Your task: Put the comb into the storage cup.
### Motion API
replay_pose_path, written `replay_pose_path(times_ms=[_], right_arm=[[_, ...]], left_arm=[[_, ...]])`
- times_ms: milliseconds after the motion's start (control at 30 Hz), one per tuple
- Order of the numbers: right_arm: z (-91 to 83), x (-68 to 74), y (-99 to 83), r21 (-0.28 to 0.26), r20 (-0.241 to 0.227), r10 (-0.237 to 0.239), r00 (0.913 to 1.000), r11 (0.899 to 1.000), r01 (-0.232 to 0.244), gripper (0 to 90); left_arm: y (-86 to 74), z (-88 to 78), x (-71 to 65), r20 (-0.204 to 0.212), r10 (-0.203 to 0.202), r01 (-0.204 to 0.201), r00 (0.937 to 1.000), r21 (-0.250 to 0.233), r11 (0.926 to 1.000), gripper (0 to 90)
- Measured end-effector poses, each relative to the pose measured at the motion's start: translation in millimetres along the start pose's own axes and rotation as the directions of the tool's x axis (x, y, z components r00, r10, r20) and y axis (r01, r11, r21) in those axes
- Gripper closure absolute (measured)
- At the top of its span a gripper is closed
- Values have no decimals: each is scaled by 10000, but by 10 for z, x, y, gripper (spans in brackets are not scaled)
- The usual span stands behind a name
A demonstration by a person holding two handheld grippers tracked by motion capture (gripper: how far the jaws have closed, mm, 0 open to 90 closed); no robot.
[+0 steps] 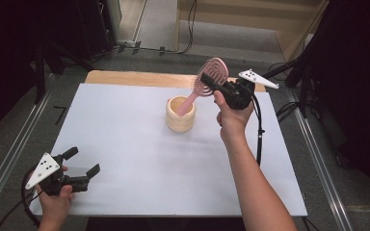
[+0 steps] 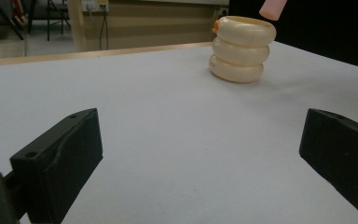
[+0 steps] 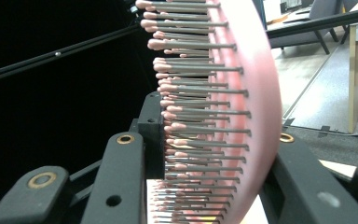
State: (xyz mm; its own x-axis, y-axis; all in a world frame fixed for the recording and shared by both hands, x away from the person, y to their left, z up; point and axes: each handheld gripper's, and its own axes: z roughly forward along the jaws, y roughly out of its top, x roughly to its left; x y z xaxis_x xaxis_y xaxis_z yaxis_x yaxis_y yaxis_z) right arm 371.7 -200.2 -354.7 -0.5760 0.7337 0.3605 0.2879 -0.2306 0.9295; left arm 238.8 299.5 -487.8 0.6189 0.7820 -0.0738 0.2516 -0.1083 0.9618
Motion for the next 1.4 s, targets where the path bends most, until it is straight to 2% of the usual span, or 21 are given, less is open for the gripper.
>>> replay_pose_path(times_ms=[433, 767, 1000, 1400], right_arm=[[83, -119, 18, -55, 314, 103, 9995, 9999, -102, 618], [185, -200, -46, 150, 474, 79, 9988, 9999, -86, 618], [259, -184, -102, 288, 485, -65, 9988, 9996, 51, 618], [381, -187, -237, 617, 500, -34, 9987, 9981, 3, 618]], left_arm=[[0, 5, -3, -10, 24, -24, 10000, -5, 10000, 0], [1, 5, -9, -18, 54, -54, 10000, -1, 10000, 0], [1, 5, -6, 3, 57, -57, 10000, 1, 10000, 0], [1, 2, -8, 32, 69, -68, 10000, -17, 10000, 0]])
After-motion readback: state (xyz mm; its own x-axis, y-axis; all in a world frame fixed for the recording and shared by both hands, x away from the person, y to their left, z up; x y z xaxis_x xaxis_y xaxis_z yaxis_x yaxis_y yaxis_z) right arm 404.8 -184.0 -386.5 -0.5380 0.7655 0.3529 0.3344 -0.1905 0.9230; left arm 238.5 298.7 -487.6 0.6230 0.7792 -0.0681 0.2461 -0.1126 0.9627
